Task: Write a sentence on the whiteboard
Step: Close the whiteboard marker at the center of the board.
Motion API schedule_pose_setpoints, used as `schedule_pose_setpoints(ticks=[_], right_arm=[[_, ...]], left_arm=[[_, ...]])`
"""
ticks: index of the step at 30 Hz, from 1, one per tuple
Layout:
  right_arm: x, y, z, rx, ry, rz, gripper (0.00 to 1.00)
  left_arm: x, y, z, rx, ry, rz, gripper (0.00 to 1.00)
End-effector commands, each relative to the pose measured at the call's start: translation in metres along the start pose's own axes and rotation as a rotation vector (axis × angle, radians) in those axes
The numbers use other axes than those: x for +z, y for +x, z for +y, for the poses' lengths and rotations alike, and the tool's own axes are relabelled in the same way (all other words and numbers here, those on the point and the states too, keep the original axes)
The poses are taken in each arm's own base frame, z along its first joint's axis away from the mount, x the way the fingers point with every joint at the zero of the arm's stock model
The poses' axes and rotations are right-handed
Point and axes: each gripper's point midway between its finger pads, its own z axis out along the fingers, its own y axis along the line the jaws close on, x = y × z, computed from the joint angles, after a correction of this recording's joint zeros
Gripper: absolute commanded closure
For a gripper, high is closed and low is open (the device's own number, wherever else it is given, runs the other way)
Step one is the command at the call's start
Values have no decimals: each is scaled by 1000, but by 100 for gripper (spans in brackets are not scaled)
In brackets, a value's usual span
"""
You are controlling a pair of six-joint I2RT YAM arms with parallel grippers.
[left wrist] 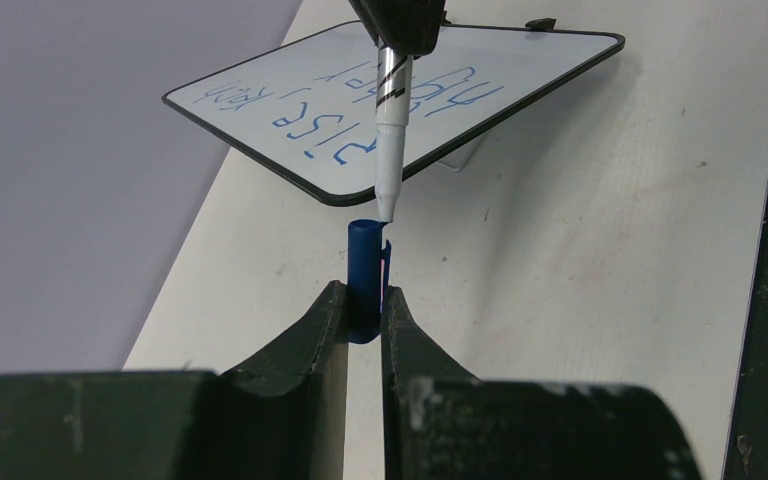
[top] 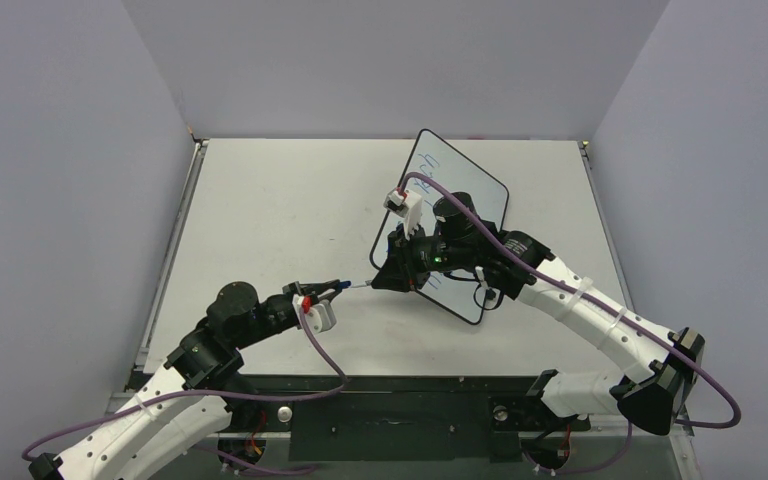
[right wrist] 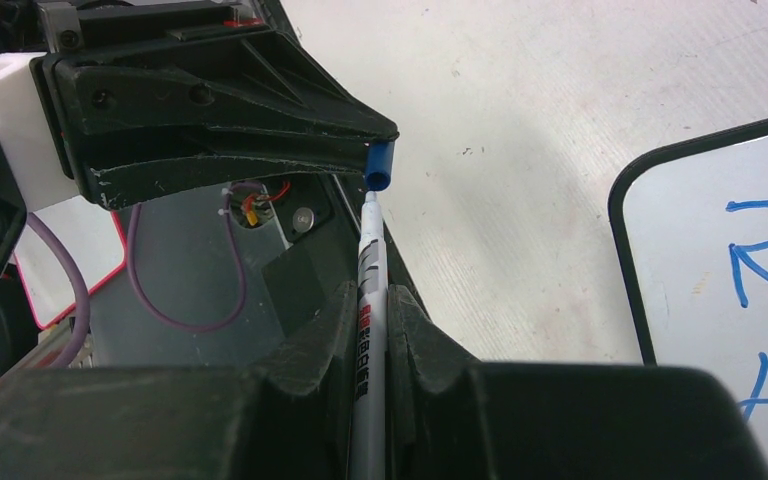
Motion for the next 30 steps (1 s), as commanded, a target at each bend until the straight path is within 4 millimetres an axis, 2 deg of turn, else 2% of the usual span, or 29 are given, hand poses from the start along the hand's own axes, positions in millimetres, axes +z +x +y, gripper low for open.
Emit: schedule_pose_setpoints(ticks=[1, 14, 30], right_arm=[[-16, -23, 12, -54, -10, -86, 100], [-18, -27, 11, -52, -7, -98, 100], [-6, -28, 7, -33, -12, -88, 100]], left_arm=[[0, -8, 6, -3, -22, -31, 100], [0, -9, 6, -9, -22, -36, 100], [1, -11, 4, -14, -11, -48, 100]])
